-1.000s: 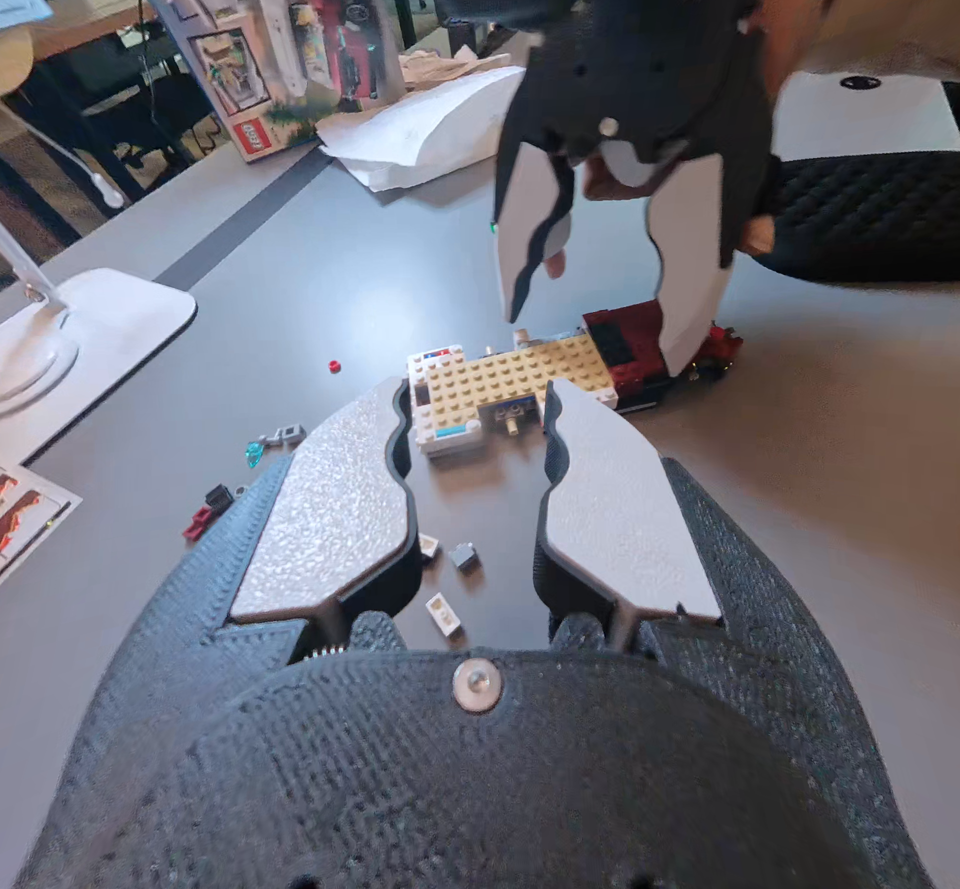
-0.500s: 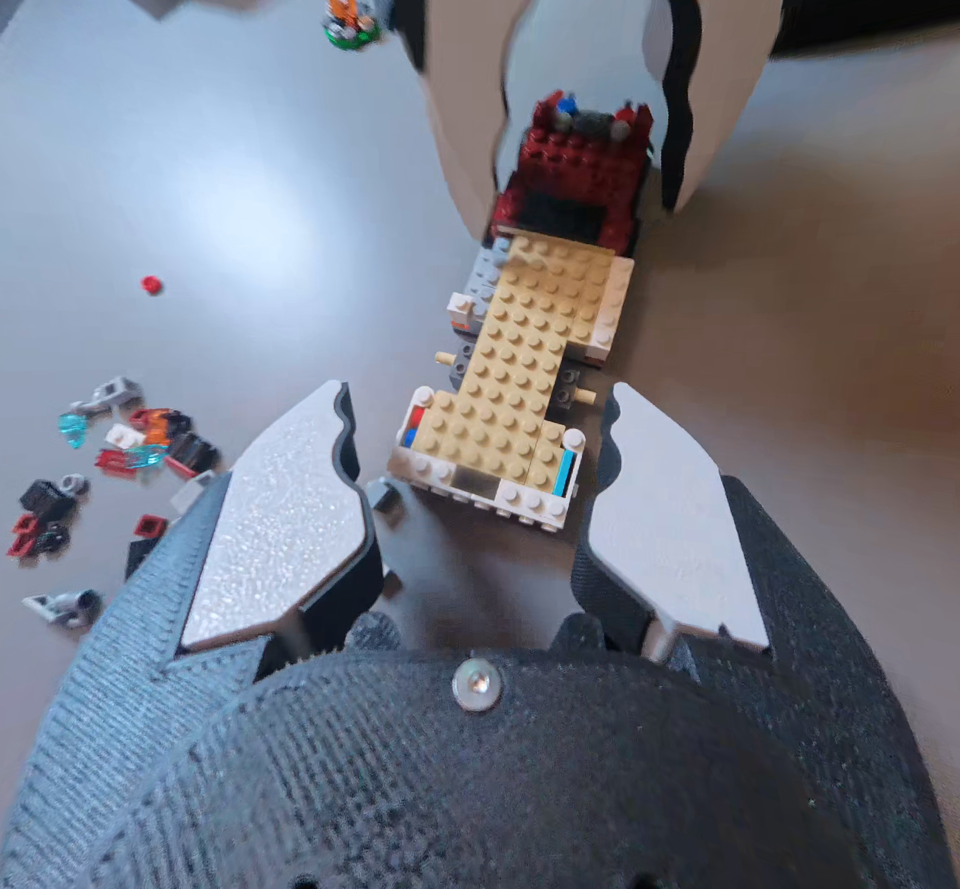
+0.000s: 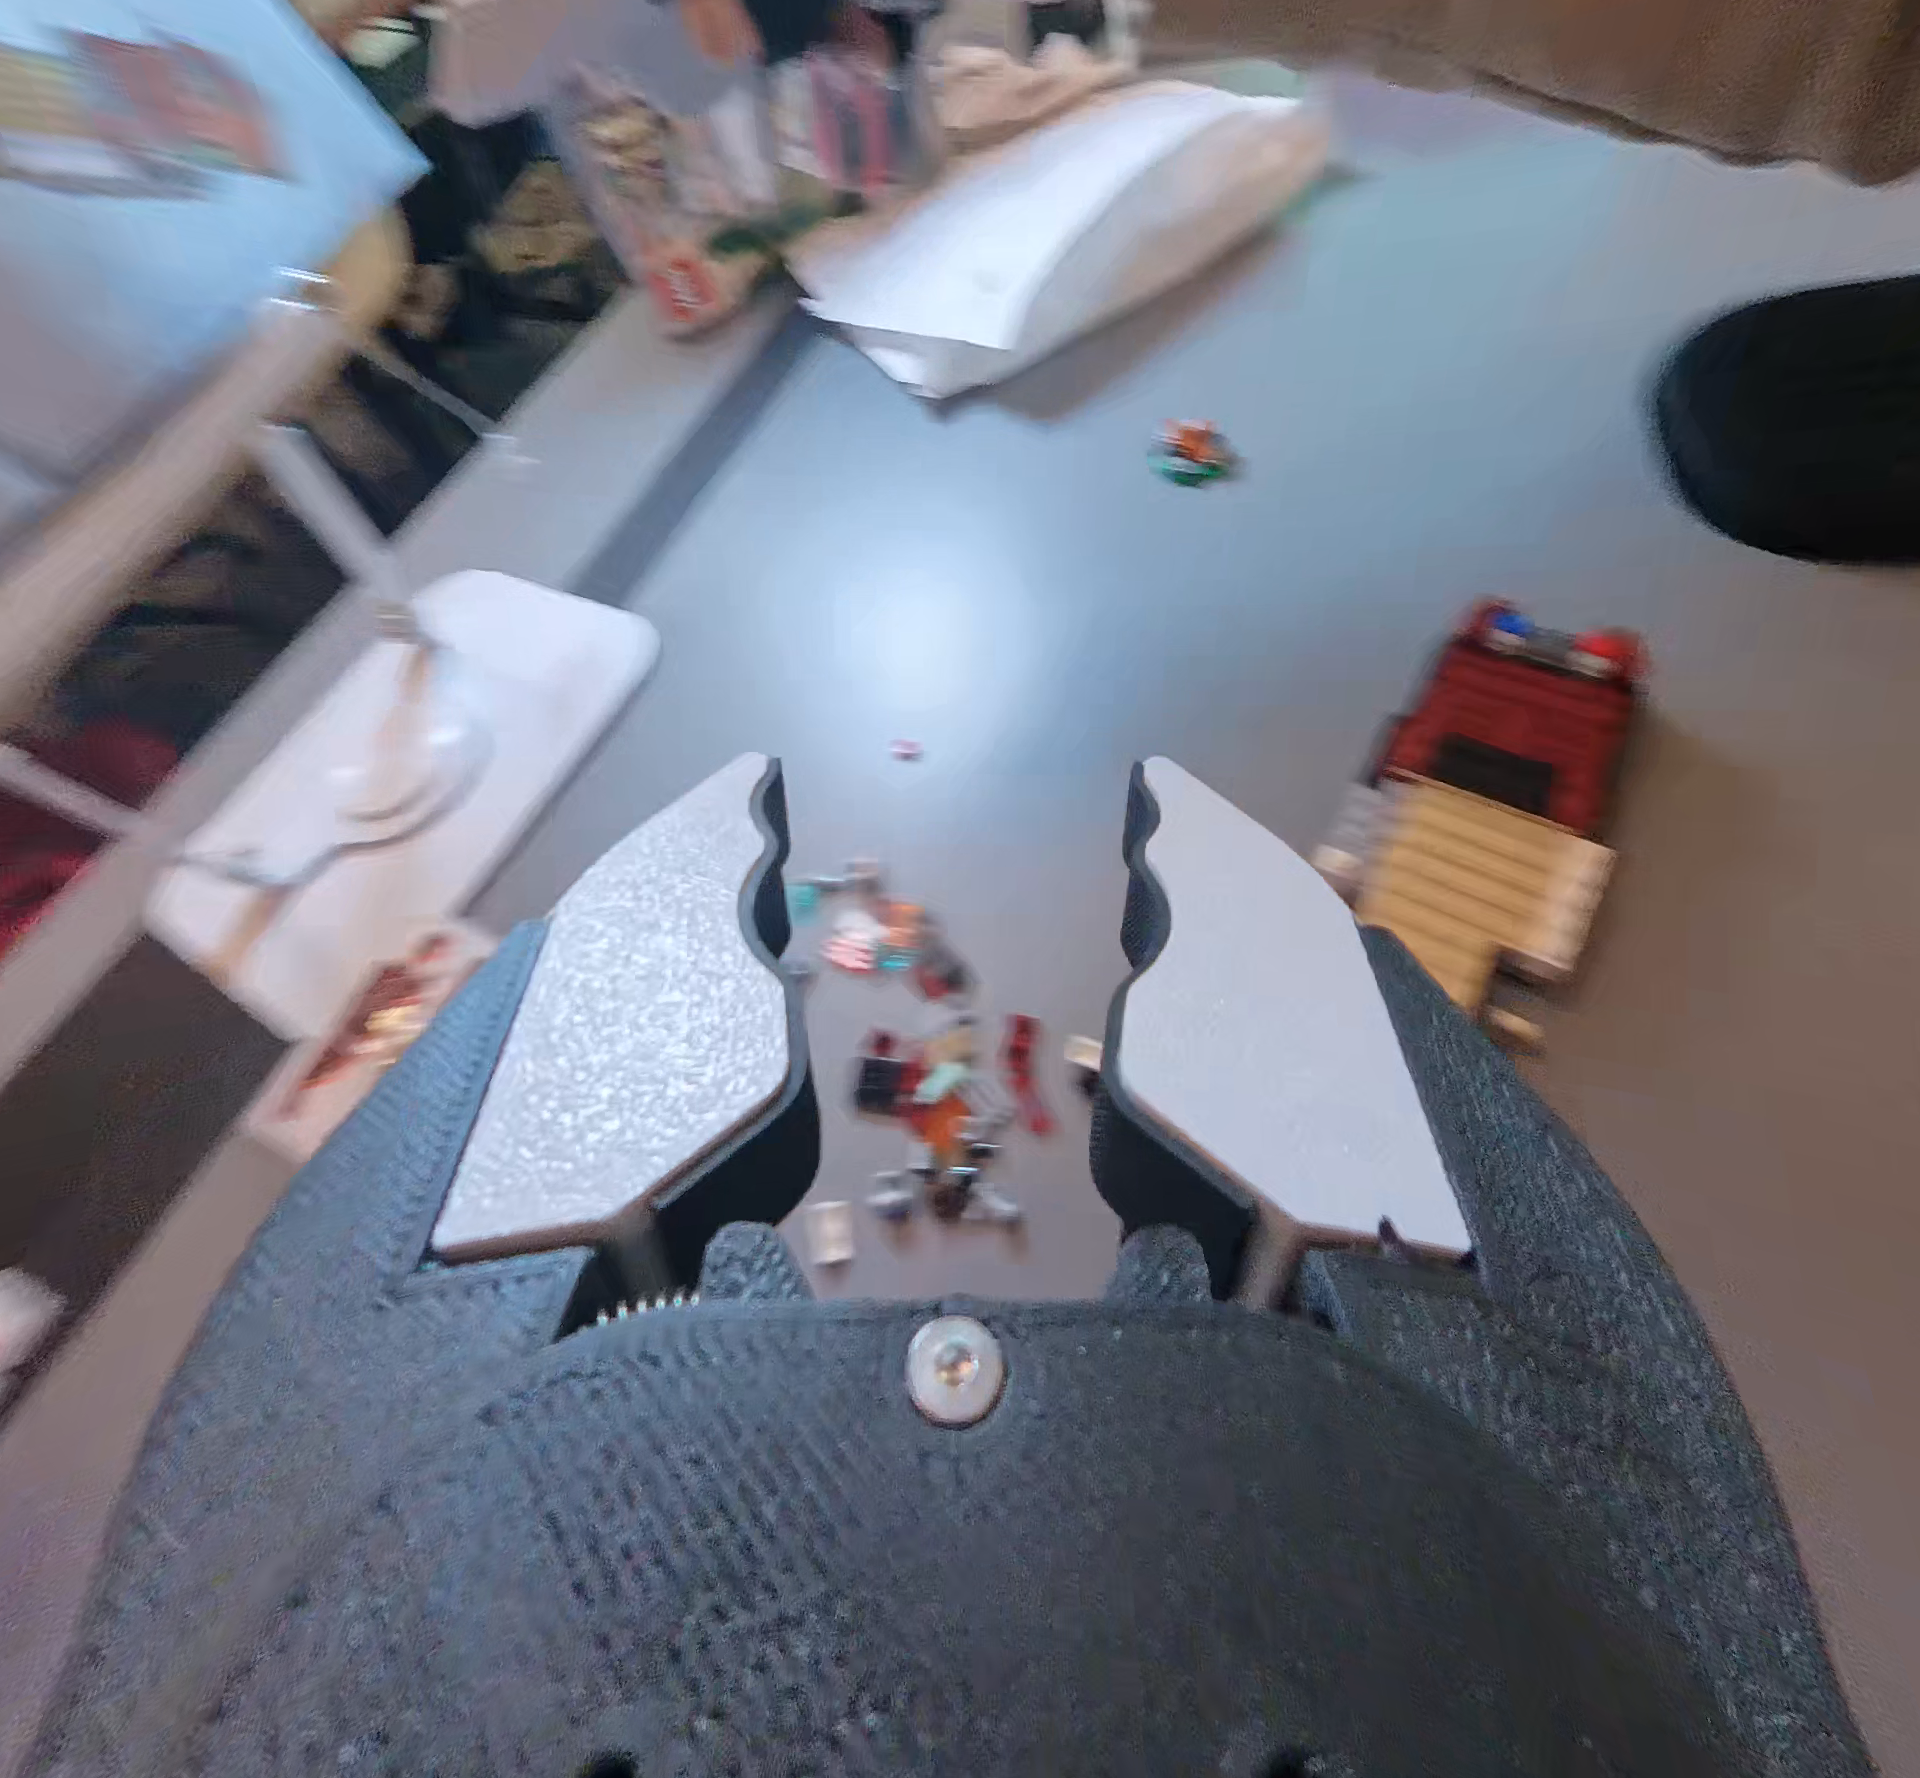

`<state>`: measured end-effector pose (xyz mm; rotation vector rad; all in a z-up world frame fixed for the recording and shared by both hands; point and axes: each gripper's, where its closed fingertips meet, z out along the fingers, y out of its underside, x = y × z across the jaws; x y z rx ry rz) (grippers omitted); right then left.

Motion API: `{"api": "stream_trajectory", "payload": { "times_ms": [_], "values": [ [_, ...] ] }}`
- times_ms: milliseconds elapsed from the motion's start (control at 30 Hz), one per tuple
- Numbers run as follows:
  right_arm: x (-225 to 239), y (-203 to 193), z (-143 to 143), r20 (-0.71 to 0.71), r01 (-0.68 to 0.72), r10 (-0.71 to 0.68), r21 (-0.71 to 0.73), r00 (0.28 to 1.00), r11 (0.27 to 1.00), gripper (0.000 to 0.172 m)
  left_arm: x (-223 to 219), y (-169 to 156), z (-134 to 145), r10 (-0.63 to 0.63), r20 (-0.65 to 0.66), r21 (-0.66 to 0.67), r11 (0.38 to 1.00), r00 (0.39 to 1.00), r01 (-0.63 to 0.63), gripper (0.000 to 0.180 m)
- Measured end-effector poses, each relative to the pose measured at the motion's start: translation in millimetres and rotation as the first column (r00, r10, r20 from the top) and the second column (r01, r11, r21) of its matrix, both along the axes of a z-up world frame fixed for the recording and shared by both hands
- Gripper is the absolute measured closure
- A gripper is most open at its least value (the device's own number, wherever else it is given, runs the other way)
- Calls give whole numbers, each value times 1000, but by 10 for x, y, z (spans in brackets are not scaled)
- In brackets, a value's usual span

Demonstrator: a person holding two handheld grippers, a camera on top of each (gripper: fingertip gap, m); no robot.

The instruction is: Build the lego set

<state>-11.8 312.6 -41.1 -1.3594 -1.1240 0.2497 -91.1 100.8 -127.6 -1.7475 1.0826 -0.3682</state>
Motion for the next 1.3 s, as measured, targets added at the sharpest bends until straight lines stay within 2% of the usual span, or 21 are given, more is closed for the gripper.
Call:
{"api": "stream_trajectory", "payload": {
  "times_ms": [100, 200, 300, 400, 433, 500, 533, 600, 633, 733, 800, 867, 933, 967, 1033, 1100, 1133, 1167, 1200, 1233, 1300],
  "values": [
    [-133, 455, 148, -19, 66, -65, 30, 998, 997, 91, -379, 670, 411, 224, -26, 87, 971, 974, -221, 121],
    [-201, 818, 251, -28, 152, -151, 75, 988, 985, 84, -753, 1418, 675, 405, -13, 123, 908, 914, -401, 122],
    [-239, 1011, 319, -72, 206, -201, 78, 977, 975, 80, -1082, 2096, 695, 539, -13, 117, 837, 842, -534, 123],
    [-277, 1091, 310, -76, 229, -224, 76, 972, 970, 80, -1186, 2521, 579, 582, -6, 87, 810, 813, -579, 127],
    [-288, 1106, 288, -69, 234, -229, 76, 971, 969, 80, -1241, 2607, 616, 603, -5, 146, 789, 797, -596, 148],
    [-300, 1133, 229, -53, 242, -239, 74, 970, 967, 80, -1238, 2651, 614, 582, -34, 194, 801, 812, -566, 177],
    [-294, 1144, 207, -49, 247, -244, 76, 968, 966, 80, -1245, 2630, 614, 582, -28, 193, 801, 812, -567, 178],
    [-271, 1151, 192, -56, 253, -249, 89, 967, 963, 81, -1378, 2562, 641, 624, 35, 187, 763, 780, -619, 176],
    [-258, 1156, 179, -58, 256, -251, 90, 966, 963, 81, -1465, 2521, 635, 643, 100, 134, 747, 759, -651, 175],
    [-215, 1167, 144, -60, 267, -263, 77, 963, 961, 81, -1725, 2367, 464, 695, 264, -145, 715, 669, -684, 167],
    [-184, 1169, 145, -74, 271, -267, 62, 961, 961, 81, -1929, 2251, 362, 728, 335, -260, 681, 598, -684, 156],
    [-158, 1172, 174, -88, 273, -267, 62, 960, 960, 80, -2176, 2147, 398, 745, 407, -295, 655, 529, -695, 149],
    [-156, 1172, 241, -113, 271, -262, 74, 958, 960, 79, -2359, 2112, 504, 730, 469, -294, 659, 497, -692, 140],
    [-164, 1170, 280, -128, 271, -260, 78, 957, 959, 79, -2403, 2128, 532, 721, 476, -290, 669, 504, -684, 134],
    [-168, 1177, 349, -161, 286, -272, 70, 949, 956, 78, -2382, 2223, 508, 698, 452, -299, 705, 555, -643, 110],
    [-172, 1190, 366, -182, 293, -280, 45, 942, 955, 77, -2228, 2298, 422, 663, 433, -364, 748, 611, -555, 100],
    [-178, 1197, 353, -188, 288, -278, 29, 942, 957, 77, -2151, 2313, 340, 651, 404, -393, 758, 643, -520, 108],
    [-183, 1206, 324, -185, 285, -278, 14, 943, 958, 77, -2178, 2341, 231, 673, 347, -383, 737, 653, -557, 114],
    [-181, 1218, 295, -178, 286, -280, 7, 943, 958, 76, -2240, 2359, 124, 702, 288, -353, 710, 651, -609, 129],
    [-174, 1225, 272, -173, 287, -281, 7, 944, 958, 76, -2256, 2352, 13, 714, 249, -353, 696, 655, -625, 133],
    [-161, 1224, 255, -168, 287, -279, 19, 945, 958, 76, -2161, 2318, -76, 679, 291, -404, 726, 674, -557, 123]
  ]
}}
